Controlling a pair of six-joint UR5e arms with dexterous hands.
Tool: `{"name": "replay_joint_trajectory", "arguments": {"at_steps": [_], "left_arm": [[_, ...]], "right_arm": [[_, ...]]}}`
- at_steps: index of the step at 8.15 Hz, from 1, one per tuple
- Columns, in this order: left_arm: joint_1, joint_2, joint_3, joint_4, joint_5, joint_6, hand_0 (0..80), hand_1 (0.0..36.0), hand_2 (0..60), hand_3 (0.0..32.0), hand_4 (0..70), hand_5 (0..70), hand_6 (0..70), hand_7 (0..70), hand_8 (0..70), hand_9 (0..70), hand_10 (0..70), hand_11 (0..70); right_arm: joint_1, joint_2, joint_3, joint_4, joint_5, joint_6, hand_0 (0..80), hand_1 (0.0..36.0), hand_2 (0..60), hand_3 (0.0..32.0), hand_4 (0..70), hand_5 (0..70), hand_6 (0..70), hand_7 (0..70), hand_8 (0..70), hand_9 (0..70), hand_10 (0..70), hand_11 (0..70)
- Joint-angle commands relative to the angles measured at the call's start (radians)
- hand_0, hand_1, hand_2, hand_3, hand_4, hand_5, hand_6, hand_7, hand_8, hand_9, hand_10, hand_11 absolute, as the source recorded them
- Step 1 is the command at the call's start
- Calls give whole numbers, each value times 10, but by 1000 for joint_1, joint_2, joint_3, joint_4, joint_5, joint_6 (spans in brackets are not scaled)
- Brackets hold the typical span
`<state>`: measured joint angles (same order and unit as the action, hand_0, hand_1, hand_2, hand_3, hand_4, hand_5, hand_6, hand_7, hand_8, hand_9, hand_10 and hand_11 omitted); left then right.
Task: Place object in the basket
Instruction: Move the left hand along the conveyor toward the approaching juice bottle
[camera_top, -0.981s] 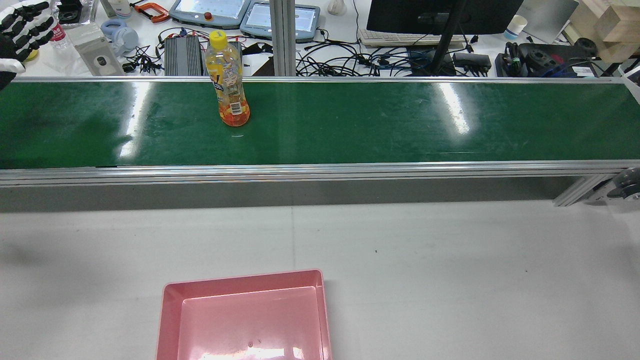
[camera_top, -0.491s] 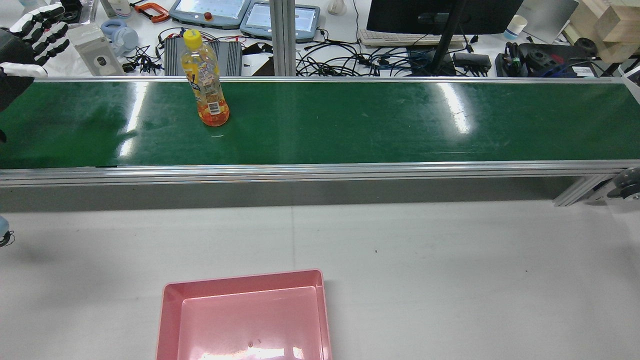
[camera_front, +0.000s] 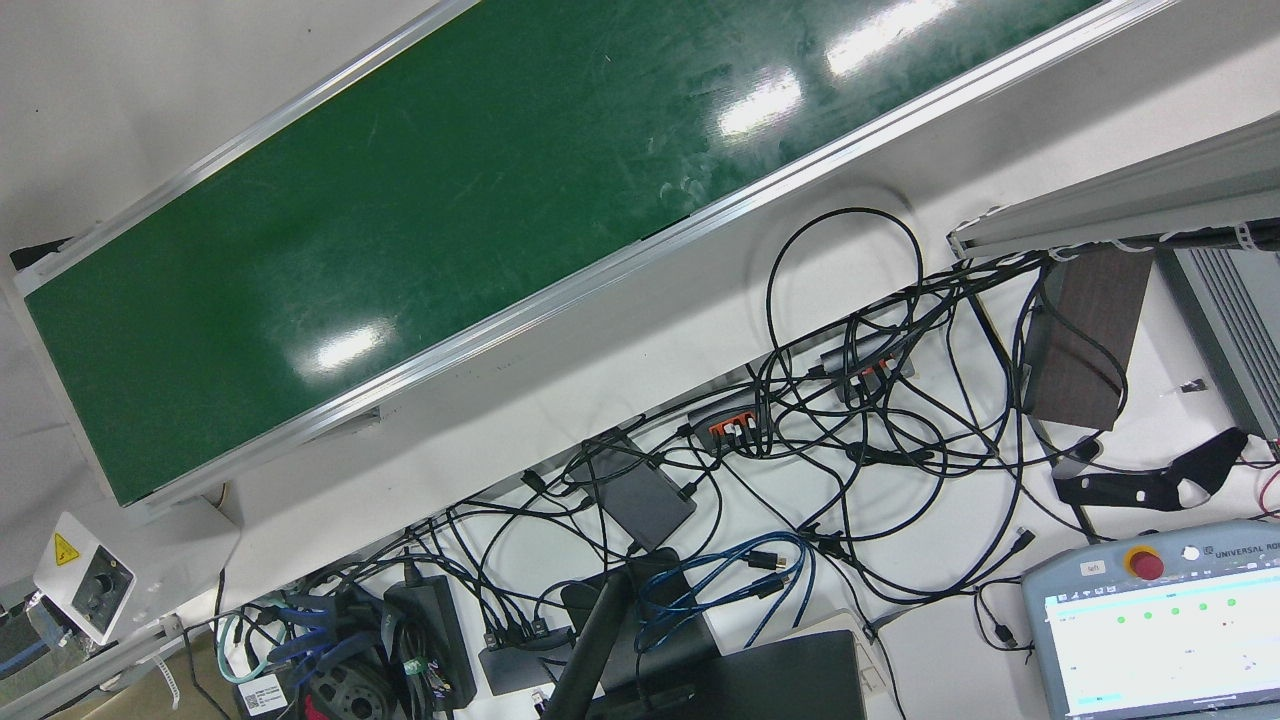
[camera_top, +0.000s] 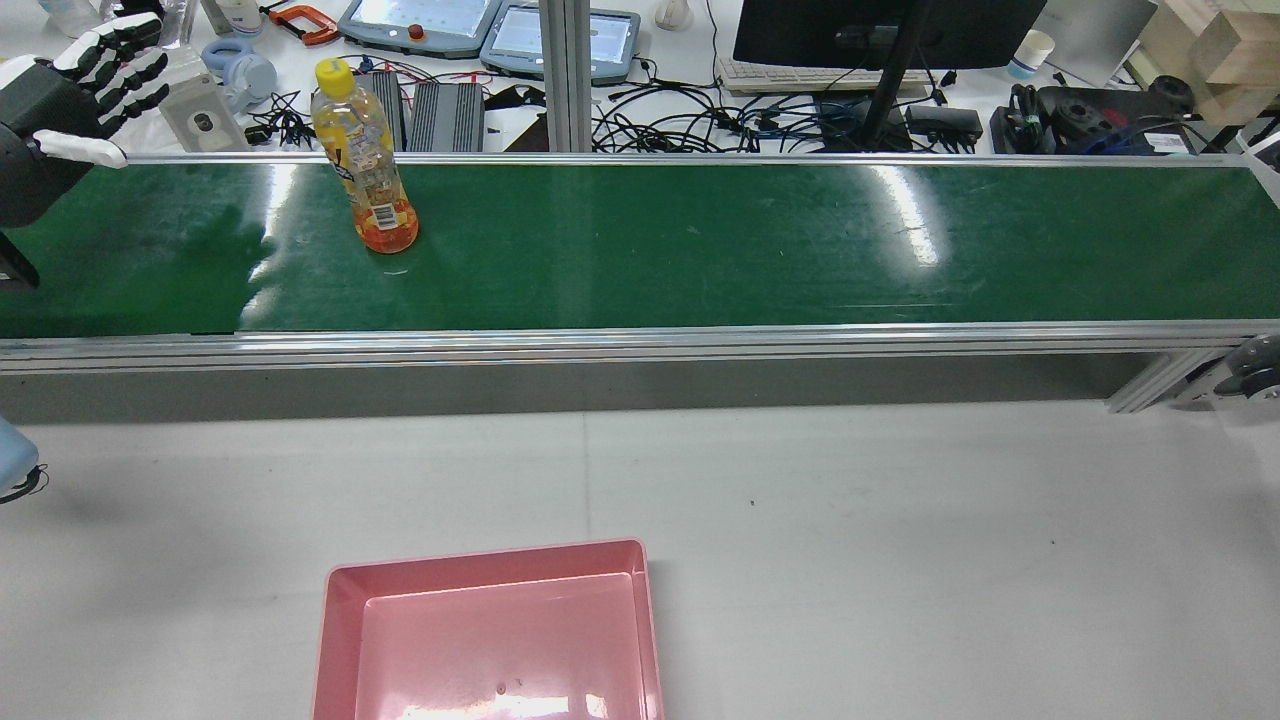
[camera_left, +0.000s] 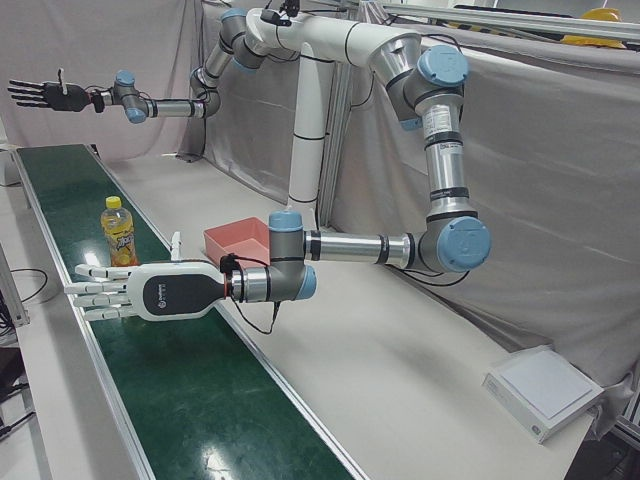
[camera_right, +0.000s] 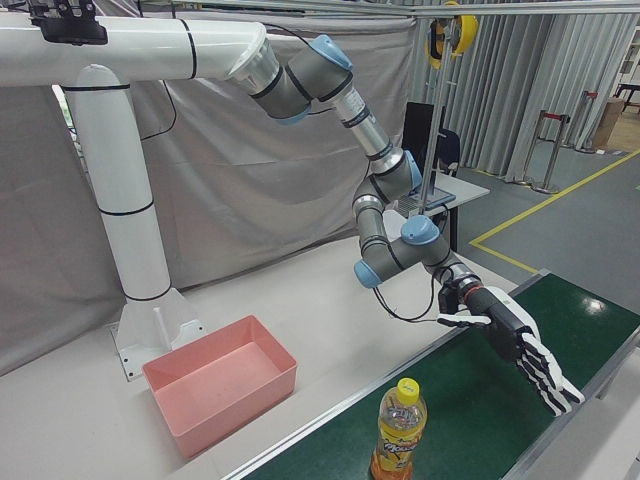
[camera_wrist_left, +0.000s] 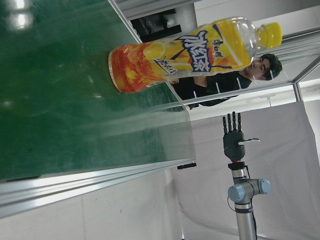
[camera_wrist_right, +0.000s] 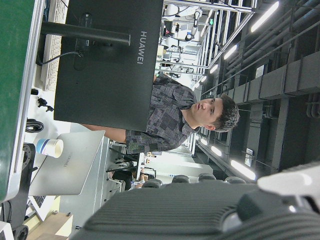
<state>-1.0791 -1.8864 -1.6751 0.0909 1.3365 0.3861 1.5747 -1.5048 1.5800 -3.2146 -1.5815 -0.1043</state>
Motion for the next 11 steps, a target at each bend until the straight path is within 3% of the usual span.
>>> {"name": "replay_joint_trajectory", "arguments": {"at_steps": [1, 6, 8, 9, 10, 11], "left_arm": [[51, 0, 2, -23, 0, 13, 459, 32, 0, 64, 10, 194, 0, 37, 54, 52, 43, 69], [59, -6, 6, -34, 3, 5, 460, 43, 0, 0, 40, 210, 0, 43, 42, 45, 37, 60], [59, -55, 35, -20, 6, -3, 459, 45, 0, 0, 42, 219, 0, 40, 42, 47, 22, 38], [59, -56, 34, -20, 7, -3, 460, 45, 0, 22, 38, 218, 0, 38, 48, 55, 23, 40], [59, -56, 34, -20, 7, -3, 463, 47, 0, 0, 45, 216, 0, 40, 42, 46, 27, 47], [59, -56, 34, -20, 7, -3, 464, 47, 0, 0, 48, 225, 0, 41, 43, 48, 27, 46]], "right_arm": [[-1, 0, 0, 1, 0, 0, 0, 0, 0, 0, 0, 0, 0, 0, 0, 0, 0, 0], [-1, 0, 0, 1, 0, 0, 0, 0, 0, 0, 0, 0, 0, 0, 0, 0, 0, 0], [-1, 0, 0, 1, 0, 0, 0, 0, 0, 0, 0, 0, 0, 0, 0, 0, 0, 0], [-1, 0, 0, 1, 0, 0, 0, 0, 0, 0, 0, 0, 0, 0, 0, 0, 0, 0], [-1, 0, 0, 1, 0, 0, 0, 0, 0, 0, 0, 0, 0, 0, 0, 0, 0, 0], [1, 0, 0, 1, 0, 0, 0, 0, 0, 0, 0, 0, 0, 0, 0, 0, 0, 0]]}}
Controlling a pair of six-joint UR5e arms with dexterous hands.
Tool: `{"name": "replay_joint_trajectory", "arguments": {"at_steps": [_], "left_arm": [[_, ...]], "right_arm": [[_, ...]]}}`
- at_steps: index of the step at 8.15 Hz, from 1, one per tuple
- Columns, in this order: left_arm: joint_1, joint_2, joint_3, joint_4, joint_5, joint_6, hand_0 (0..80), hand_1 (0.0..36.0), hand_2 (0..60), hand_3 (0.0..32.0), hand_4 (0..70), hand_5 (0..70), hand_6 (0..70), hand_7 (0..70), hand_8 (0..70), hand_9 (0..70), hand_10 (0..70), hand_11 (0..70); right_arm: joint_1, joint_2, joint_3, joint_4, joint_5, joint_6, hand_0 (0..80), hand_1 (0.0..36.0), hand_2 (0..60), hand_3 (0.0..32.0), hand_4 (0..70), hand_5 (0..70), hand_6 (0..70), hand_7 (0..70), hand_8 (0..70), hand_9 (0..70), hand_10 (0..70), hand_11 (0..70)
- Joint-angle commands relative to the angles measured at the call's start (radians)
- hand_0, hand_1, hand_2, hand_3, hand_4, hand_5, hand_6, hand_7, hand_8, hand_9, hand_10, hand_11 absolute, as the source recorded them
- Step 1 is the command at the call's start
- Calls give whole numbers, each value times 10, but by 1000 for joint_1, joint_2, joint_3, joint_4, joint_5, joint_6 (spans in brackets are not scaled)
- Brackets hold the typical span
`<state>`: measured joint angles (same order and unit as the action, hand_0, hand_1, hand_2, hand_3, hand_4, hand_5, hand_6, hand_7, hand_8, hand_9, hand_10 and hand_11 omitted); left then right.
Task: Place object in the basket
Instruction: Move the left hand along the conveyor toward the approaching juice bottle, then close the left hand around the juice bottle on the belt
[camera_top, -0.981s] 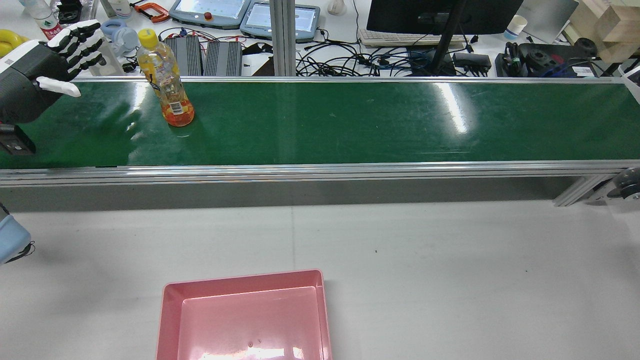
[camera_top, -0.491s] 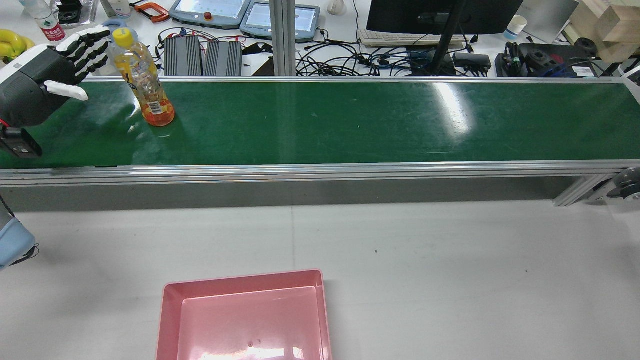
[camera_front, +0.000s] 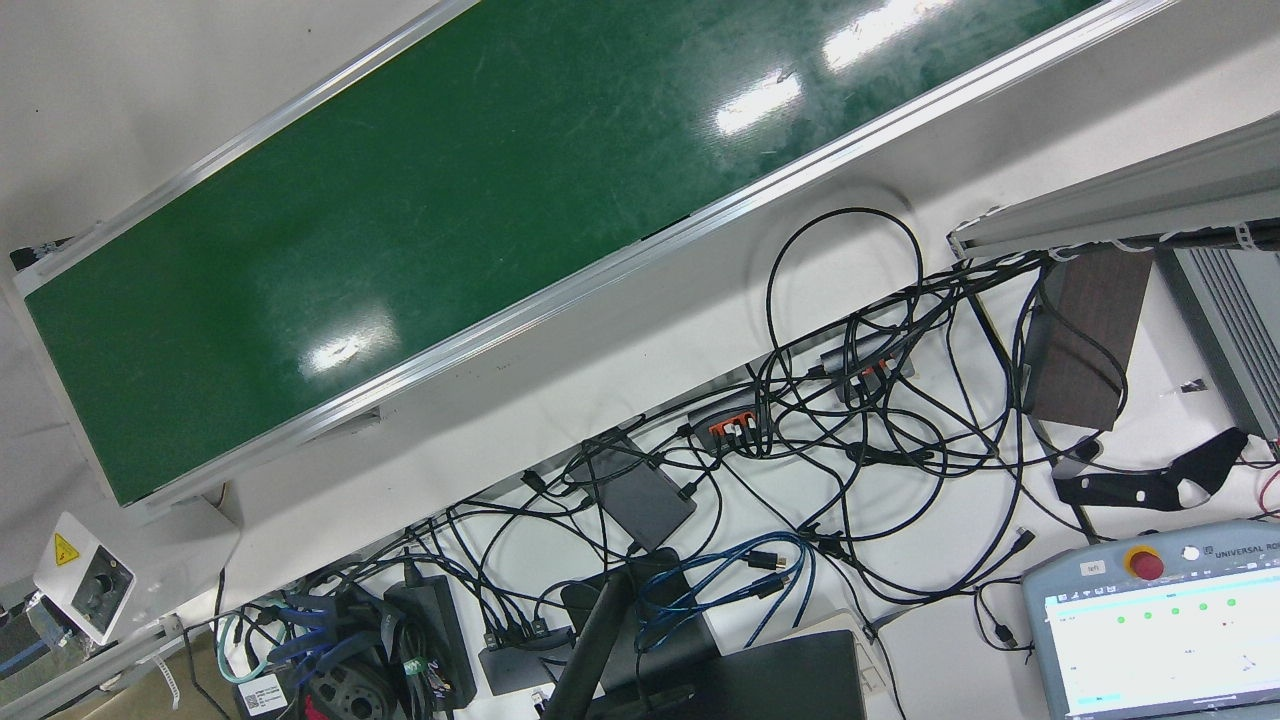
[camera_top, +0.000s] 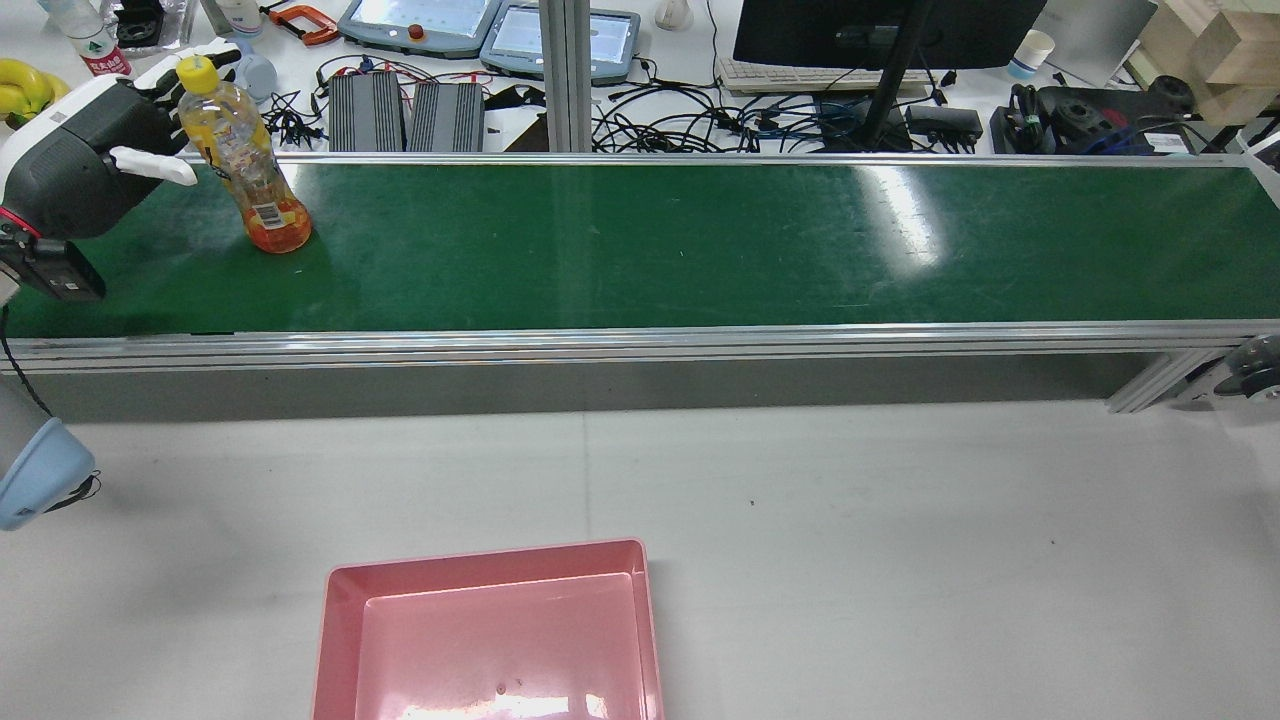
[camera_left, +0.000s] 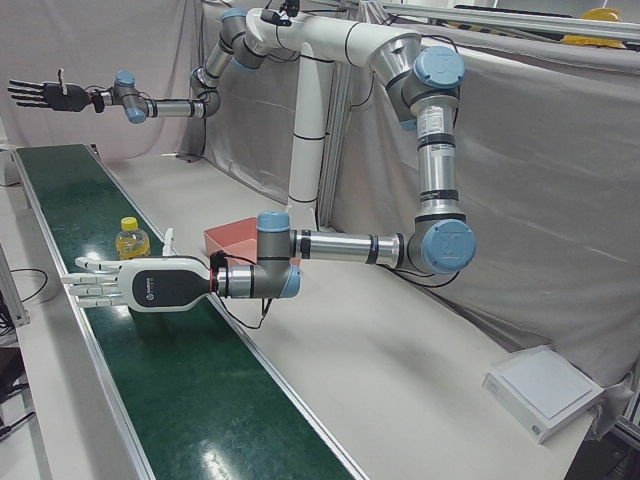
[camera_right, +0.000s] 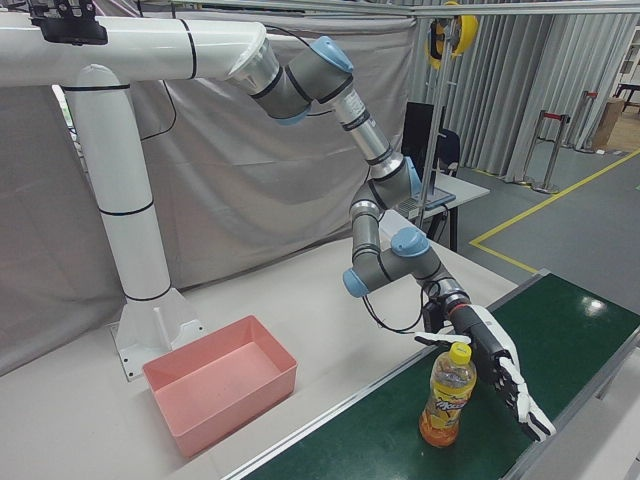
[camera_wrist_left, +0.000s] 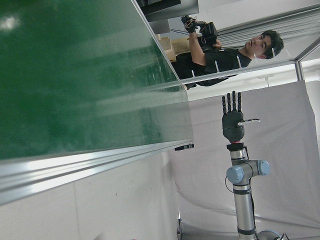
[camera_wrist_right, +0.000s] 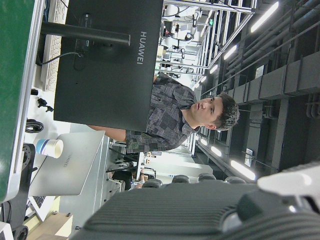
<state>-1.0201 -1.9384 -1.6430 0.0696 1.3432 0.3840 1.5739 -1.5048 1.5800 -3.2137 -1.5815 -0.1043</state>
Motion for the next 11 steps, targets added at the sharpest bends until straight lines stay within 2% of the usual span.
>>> {"name": "replay_joint_trajectory", "arguments": {"at_steps": [1, 2, 3, 4, 5, 6, 7, 8, 10, 11], "left_arm": [[0, -8, -1, -1, 1, -2, 465, 49, 0, 2, 51, 234, 0, 44, 44, 52, 28, 48], [0, -22, -6, 31, 1, -5, 467, 51, 0, 0, 66, 260, 0, 52, 52, 63, 27, 46], [-2, -71, -6, 91, 11, -1, 489, 92, 0, 0, 144, 383, 0, 81, 116, 157, 156, 237], [-2, -82, -5, 99, 16, 0, 523, 155, 344, 0, 700, 555, 244, 413, 364, 515, 663, 700], [-2, -82, -6, 104, 16, 0, 500, 97, 544, 0, 700, 700, 700, 700, 700, 700, 700, 700], [-2, -82, -6, 104, 16, 0, 475, 103, 600, 0, 700, 700, 700, 700, 700, 700, 700, 700], [-2, -82, -11, 104, 16, 0, 467, 135, 600, 0, 700, 700, 700, 700, 700, 700, 700, 700], [-2, -82, -32, 113, 28, 0, 467, 140, 600, 0, 700, 700, 700, 700, 700, 700, 700, 700], [2, -126, -105, 182, 117, 0, 471, 144, 600, 0, 700, 700, 700, 700, 700, 700, 700, 700], [52, -140, -165, 194, 126, -4, 471, 145, 600, 0, 700, 700, 700, 700, 700, 700, 700, 700]], "right_arm": [[0, 0, 0, 0, 0, 0, 0, 0, 0, 0, 0, 0, 0, 0, 0, 0, 0, 0], [0, 0, 0, 0, 0, 0, 0, 0, 0, 0, 0, 0, 0, 0, 0, 0, 0, 0], [0, 0, 0, 0, 0, 0, 0, 0, 0, 0, 0, 0, 0, 0, 0, 0, 0, 0], [2, 0, 0, -2, 0, 0, 0, 0, 0, 0, 0, 0, 0, 0, 0, 0, 0, 0], [0, 0, 0, 0, 0, 0, 0, 0, 0, 0, 0, 0, 0, 0, 0, 0, 0, 0], [0, 0, 0, 0, 0, 0, 0, 0, 0, 0, 0, 0, 0, 0, 0, 0, 0, 0], [0, 0, 0, 0, 0, 0, 0, 0, 0, 0, 0, 0, 0, 0, 0, 0, 0, 0], [2, 0, 0, 0, 0, 0, 0, 0, 0, 0, 0, 0, 0, 0, 0, 0, 0, 0], [2, 0, 0, -2, 0, 0, 0, 0, 0, 0, 0, 0, 0, 0, 0, 0, 0, 0], [2, 0, 0, 0, 0, 0, 0, 0, 0, 0, 0, 0, 0, 0, 0, 0, 0, 0]]}}
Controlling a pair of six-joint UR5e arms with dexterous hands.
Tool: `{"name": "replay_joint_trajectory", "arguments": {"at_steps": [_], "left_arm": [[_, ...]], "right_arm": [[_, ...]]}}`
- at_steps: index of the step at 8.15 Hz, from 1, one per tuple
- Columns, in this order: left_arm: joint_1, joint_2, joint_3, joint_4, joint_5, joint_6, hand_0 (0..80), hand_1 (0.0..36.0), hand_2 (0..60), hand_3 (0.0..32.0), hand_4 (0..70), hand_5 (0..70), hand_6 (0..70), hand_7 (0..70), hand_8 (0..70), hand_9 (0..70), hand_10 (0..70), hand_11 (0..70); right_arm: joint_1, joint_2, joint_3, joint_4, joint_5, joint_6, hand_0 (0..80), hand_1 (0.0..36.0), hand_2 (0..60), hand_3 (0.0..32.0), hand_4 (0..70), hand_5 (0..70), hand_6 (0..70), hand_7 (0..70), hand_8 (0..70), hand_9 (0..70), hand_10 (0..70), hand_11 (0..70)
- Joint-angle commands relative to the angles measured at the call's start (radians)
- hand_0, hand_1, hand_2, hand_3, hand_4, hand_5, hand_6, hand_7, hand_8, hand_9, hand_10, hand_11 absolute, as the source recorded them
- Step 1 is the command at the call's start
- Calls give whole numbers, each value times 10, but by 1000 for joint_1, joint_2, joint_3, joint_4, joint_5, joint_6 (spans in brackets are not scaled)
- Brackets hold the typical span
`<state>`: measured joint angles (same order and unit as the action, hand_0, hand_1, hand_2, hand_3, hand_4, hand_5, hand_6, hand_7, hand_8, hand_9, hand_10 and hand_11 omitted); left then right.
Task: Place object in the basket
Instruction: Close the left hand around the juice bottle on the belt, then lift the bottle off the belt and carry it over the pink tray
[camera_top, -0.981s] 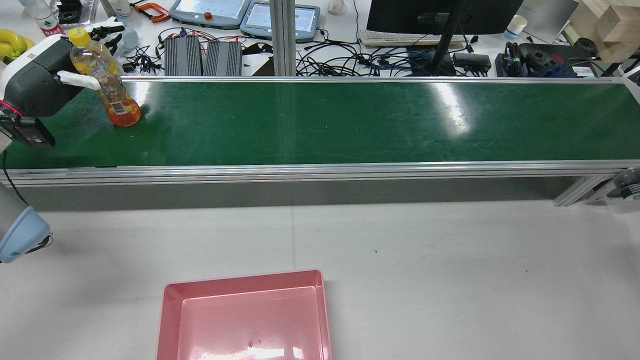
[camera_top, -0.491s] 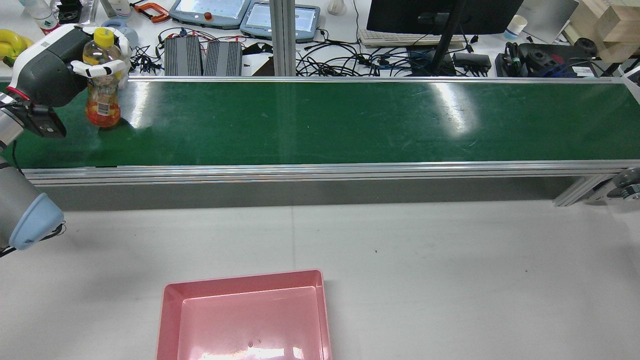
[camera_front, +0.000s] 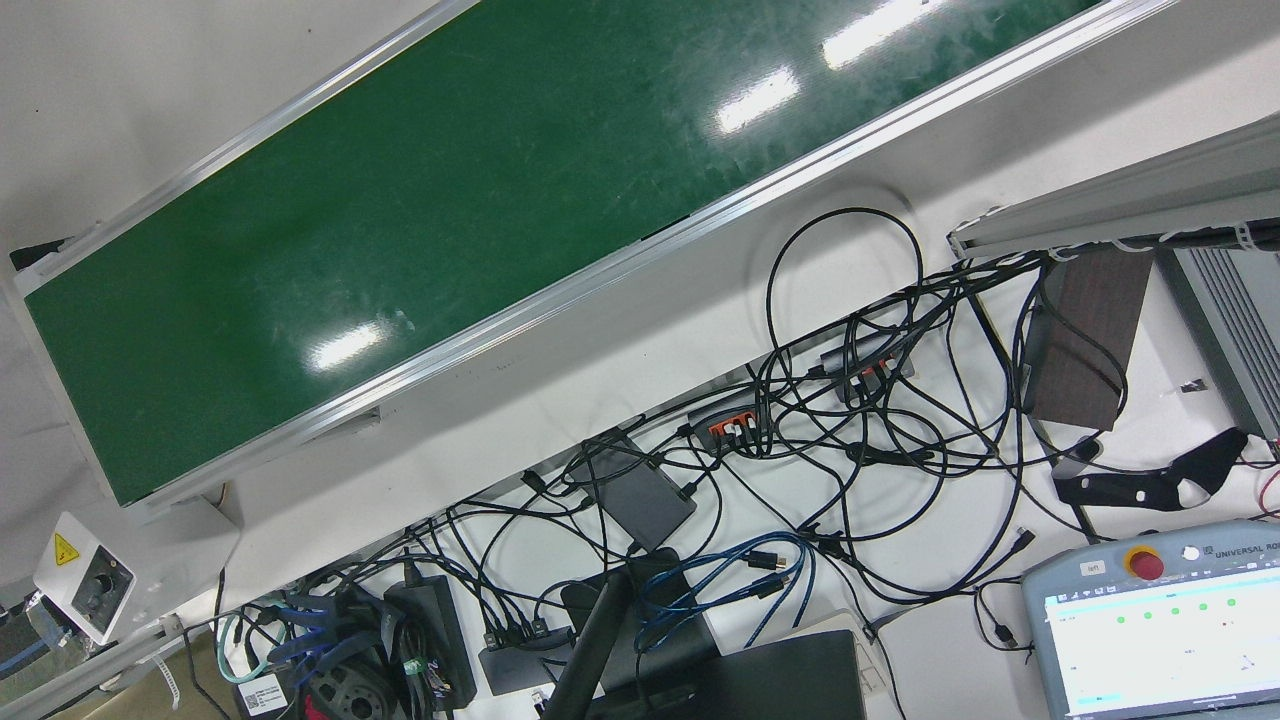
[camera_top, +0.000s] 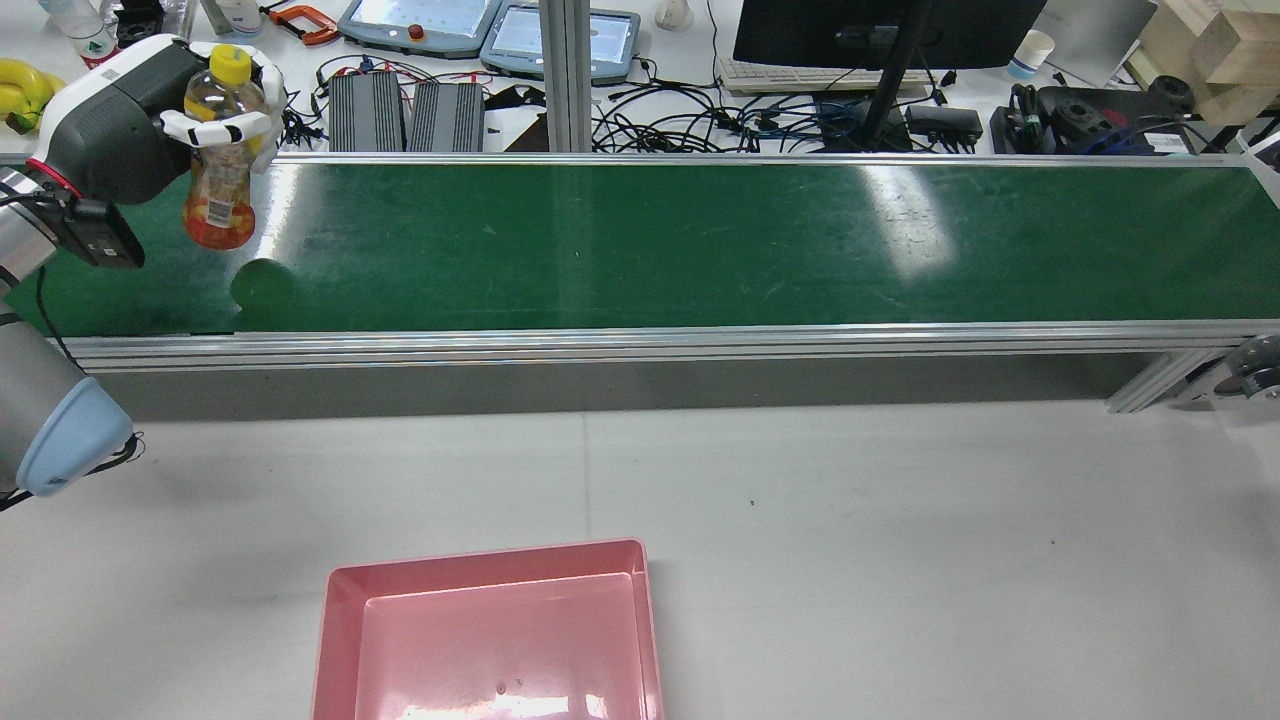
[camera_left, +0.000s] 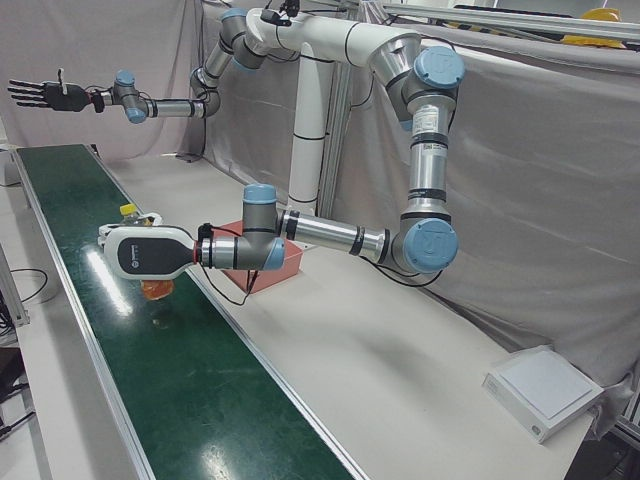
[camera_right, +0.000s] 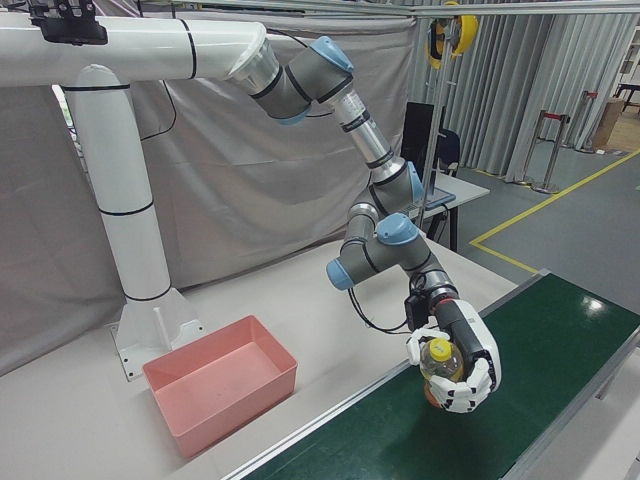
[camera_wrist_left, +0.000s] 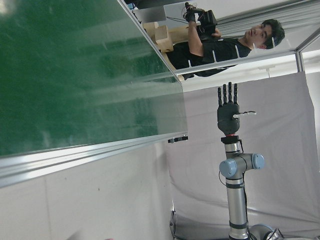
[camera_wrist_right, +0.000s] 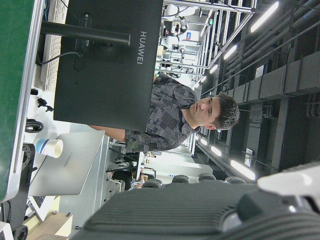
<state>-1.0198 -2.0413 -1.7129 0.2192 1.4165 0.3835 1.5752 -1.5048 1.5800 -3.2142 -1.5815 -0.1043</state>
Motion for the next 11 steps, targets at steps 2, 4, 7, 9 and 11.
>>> {"name": "replay_joint_trajectory", "arguments": {"at_steps": [2, 4, 7, 9, 11], "left_arm": [[194, -37, -177, 74, 53, -2, 475, 146, 600, 0, 700, 700, 700, 700, 700, 700, 700, 700], [358, -37, -272, 103, 53, 9, 478, 146, 600, 0, 700, 700, 700, 700, 700, 700, 700, 700], [524, -37, -382, 167, 53, 52, 484, 137, 600, 0, 700, 700, 700, 700, 700, 700, 700, 700], [567, -33, -384, 164, 47, 97, 480, 130, 600, 0, 700, 700, 700, 700, 700, 700, 700, 700], [630, -26, -389, 150, 47, 109, 477, 86, 406, 0, 700, 676, 550, 689, 483, 615, 639, 700]], "right_arm": [[0, 0, 0, -1, 0, 0, 0, 0, 0, 0, 0, 0, 0, 0, 0, 0, 0, 0], [0, 0, 0, 1, 0, 0, 0, 0, 0, 0, 0, 0, 0, 0, 0, 0, 0, 0], [-1, 0, 0, -1, 0, 0, 0, 0, 0, 0, 0, 0, 0, 0, 0, 0, 0, 0], [-1, 0, 0, 1, -2, 0, 0, 0, 0, 0, 0, 0, 0, 0, 0, 0, 0, 0], [-1, 0, 0, 1, 0, 0, 0, 0, 0, 0, 0, 0, 0, 0, 0, 0, 0, 0]]}}
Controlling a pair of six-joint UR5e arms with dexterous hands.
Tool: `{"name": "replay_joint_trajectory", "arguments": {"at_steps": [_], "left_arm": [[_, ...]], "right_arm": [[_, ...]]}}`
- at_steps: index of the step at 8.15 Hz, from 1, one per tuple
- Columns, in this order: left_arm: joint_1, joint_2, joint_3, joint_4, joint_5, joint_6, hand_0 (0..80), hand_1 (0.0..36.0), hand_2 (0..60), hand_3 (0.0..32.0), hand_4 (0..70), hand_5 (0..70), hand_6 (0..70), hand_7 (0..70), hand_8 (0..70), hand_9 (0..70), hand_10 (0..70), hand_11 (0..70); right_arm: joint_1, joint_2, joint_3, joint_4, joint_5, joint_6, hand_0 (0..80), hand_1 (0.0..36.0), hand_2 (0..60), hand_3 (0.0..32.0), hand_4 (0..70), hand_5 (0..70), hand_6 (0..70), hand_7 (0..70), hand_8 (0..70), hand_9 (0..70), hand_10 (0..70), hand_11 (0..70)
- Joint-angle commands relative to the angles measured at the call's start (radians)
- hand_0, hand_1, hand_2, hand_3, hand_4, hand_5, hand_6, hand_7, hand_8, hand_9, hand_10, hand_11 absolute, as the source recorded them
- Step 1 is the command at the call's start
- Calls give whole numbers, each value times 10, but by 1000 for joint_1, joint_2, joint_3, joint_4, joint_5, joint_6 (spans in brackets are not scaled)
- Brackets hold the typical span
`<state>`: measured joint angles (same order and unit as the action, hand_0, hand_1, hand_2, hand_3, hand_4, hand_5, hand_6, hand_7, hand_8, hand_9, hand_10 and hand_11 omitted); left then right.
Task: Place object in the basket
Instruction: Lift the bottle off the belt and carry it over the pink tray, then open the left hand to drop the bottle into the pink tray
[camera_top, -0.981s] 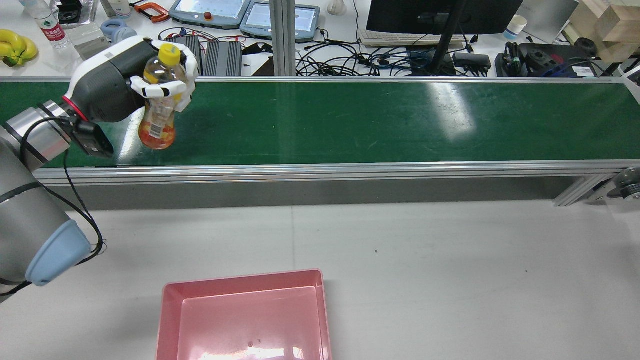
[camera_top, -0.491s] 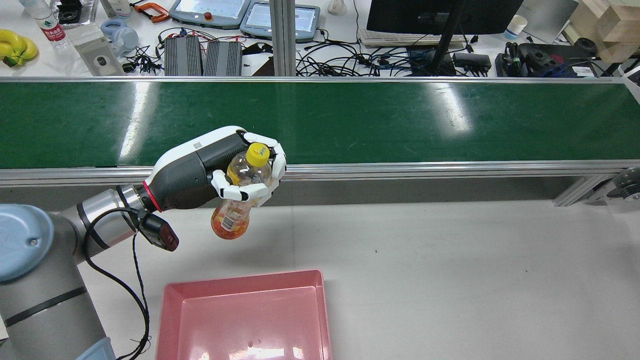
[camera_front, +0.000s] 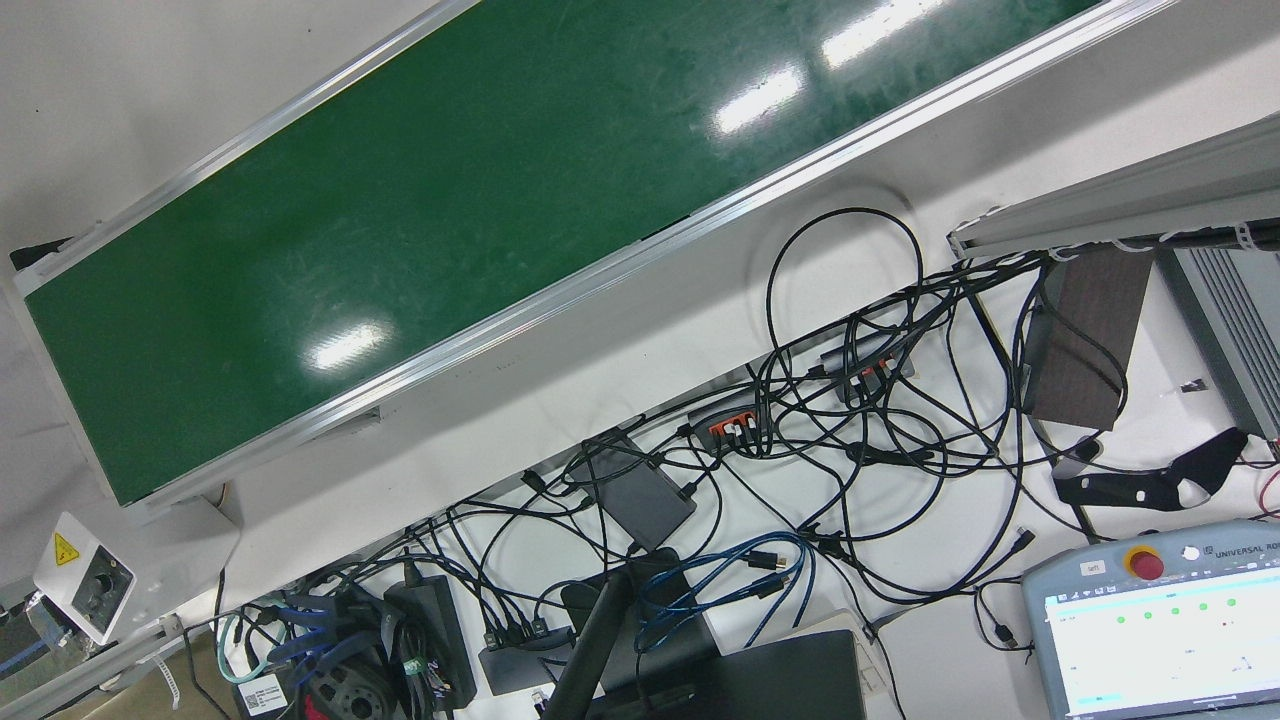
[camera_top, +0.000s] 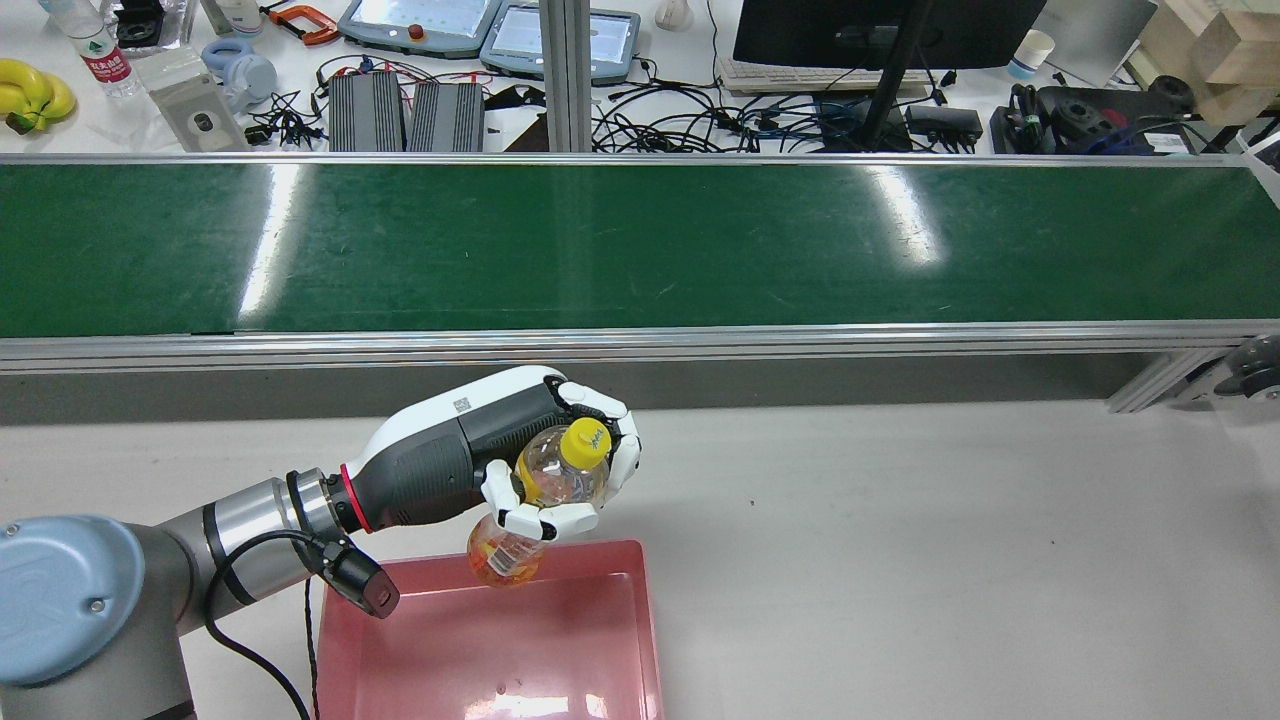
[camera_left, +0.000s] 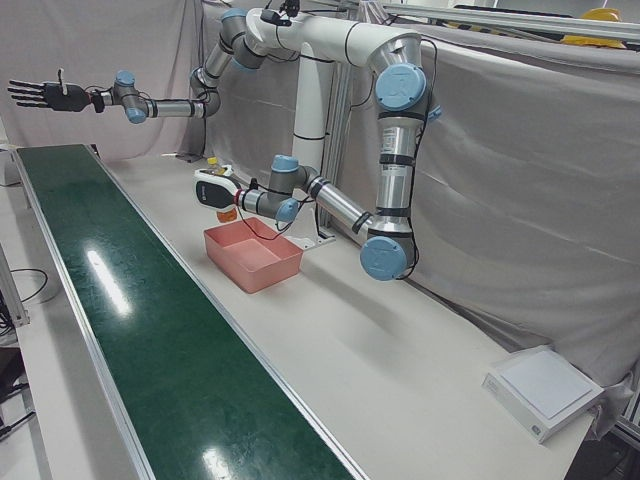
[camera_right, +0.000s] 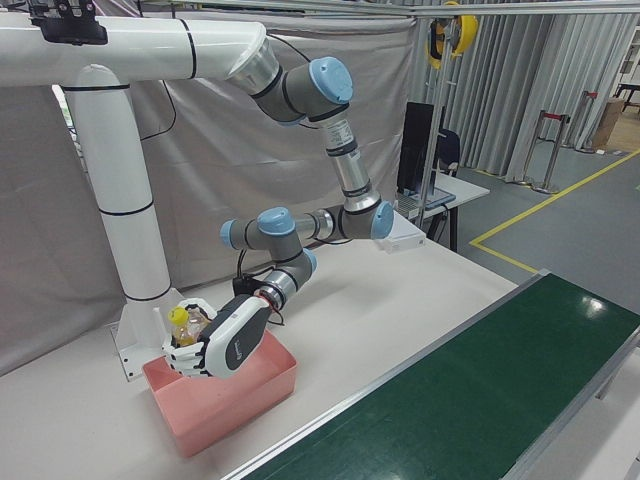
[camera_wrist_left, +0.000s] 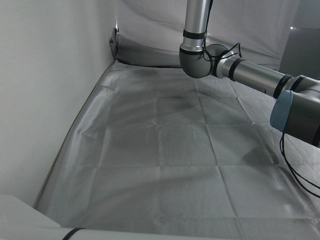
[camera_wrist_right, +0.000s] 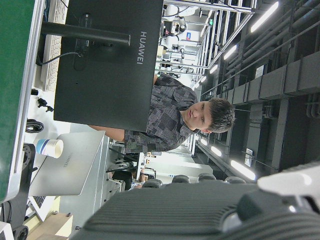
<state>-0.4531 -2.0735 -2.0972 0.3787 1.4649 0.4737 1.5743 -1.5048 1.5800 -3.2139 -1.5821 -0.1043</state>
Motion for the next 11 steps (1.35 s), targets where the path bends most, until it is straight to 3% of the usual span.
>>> {"name": "replay_joint_trajectory", "arguments": {"at_steps": [1, 2, 3, 4, 5, 10, 11], "left_arm": [[101, 10, -3, -8, -1, 34, 472, 56, 72, 0, 497, 430, 196, 340, 279, 367, 433, 608], [132, 47, -3, -11, -3, 46, 459, 22, 0, 0, 138, 341, 9, 172, 180, 200, 193, 283], [143, 67, -3, -18, -3, 49, 459, 31, 0, 22, 11, 257, 0, 143, 137, 125, 59, 90], [142, 82, -3, -30, -5, 57, 462, 34, 0, 210, 0, 172, 0, 109, 90, 49, 20, 35], [140, 82, -1, -31, -5, 60, 461, 19, 0, 320, 0, 134, 0, 90, 80, 22, 11, 22], [110, 82, -4, -35, -5, 51, 464, 13, 0, 320, 0, 78, 0, 68, 67, 2, 0, 3], [32, 82, -7, -62, -5, 34, 466, 13, 0, 320, 0, 68, 0, 67, 58, 1, 0, 0]], "right_arm": [[0, 0, 0, 0, 1, 0, 0, 0, 0, 0, 0, 0, 0, 0, 0, 0, 0, 0], [0, 0, 0, 0, 1, 0, 0, 0, 0, 0, 0, 0, 0, 0, 0, 0, 0, 0], [0, 0, 0, 0, 1, 0, 0, 0, 0, 0, 0, 0, 0, 0, 0, 0, 0, 0], [0, 0, 0, 0, 1, 0, 0, 0, 0, 0, 0, 0, 0, 0, 0, 0, 0, 0], [0, 0, -1, 0, 1, -2, 0, 0, 0, 0, 0, 0, 0, 0, 0, 0, 0, 0], [0, 0, 0, 0, 1, 0, 0, 0, 0, 0, 0, 0, 0, 0, 0, 0, 0, 0], [0, 0, 0, 0, 1, 0, 0, 0, 0, 0, 0, 0, 0, 0, 0, 0, 0, 0]]}}
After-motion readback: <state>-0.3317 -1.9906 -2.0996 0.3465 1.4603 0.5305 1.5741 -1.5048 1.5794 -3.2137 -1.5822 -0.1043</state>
